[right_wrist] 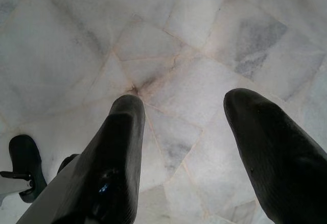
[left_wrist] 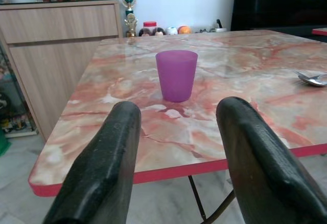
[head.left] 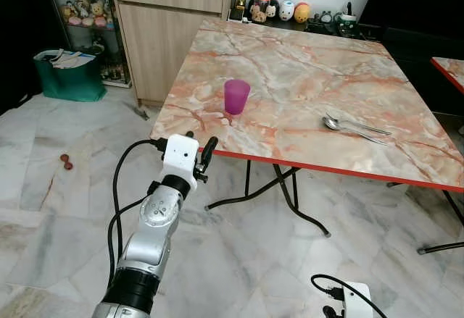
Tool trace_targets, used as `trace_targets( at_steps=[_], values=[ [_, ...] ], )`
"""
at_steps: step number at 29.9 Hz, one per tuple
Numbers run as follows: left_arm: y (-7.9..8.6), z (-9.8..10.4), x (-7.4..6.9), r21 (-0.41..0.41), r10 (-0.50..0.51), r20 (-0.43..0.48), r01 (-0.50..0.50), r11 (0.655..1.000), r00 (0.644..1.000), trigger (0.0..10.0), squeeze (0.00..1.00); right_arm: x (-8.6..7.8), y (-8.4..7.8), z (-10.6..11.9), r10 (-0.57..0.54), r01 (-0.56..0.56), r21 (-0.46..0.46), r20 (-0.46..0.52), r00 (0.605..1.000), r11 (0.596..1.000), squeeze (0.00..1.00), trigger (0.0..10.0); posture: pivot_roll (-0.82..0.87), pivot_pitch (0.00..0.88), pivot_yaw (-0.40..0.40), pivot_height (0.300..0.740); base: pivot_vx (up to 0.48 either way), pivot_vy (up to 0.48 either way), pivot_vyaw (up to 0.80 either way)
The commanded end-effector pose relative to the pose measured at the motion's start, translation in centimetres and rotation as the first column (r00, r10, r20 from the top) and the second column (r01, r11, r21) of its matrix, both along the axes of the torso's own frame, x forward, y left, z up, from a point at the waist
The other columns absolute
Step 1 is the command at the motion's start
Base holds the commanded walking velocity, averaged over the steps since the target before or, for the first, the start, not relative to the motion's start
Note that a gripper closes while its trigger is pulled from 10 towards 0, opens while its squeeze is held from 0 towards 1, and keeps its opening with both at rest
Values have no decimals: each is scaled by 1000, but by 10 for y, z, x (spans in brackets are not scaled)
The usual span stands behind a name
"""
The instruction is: Setting the table
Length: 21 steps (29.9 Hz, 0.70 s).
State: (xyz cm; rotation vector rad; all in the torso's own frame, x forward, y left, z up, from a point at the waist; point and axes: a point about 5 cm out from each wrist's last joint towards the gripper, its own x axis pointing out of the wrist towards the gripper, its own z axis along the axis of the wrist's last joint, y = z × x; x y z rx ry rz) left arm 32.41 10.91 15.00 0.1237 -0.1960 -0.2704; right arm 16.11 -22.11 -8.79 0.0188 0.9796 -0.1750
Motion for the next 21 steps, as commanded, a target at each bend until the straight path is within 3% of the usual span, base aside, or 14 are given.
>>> trace_targets(
  at_steps=[1, 12, 13, 14, 21],
  values=[
    [-2, 8, 2, -12, 5, 23, -4, 1000, 1000, 10000, 1000, 1, -6, 2, -3, 2, -15, -2, 1000, 1000, 0, 10000, 219, 0, -118, 707, 0, 0, 0],
    [3, 9, 2, -23, 20, 24, -19, 1000, 1000, 10000, 1000, 1, -5, 1, 3, -3, -14, -4, 1000, 1000, 0, 10000, 218, 0, -116, 707, 0, 0, 0],
    [3, 9, 3, -16, 17, 24, -16, 1000, 1000, 10000, 43, 1, -5, 1, 3, -3, -13, -4, 1000, 1000, 0, 10000, 217, 0, -115, 707, 0, 0, 0],
    [3, 10, 3, -8, 16, 29, -16, 1000, 999, 10000, 0, 1, -5, 1, 3, -3, -12, -3, 1000, 1000, 0, 10000, 217, 0, -115, 707, 0, 0, 0],
    [9, 15, 4, -46, 20, 47, -18, 999, 999, 10000, 0, 1, -4, 1, 3, -4, -8, -5, 1000, 1000, 0, 10000, 206, 0, -102, 707, 231, 0, 0]
  ],
)
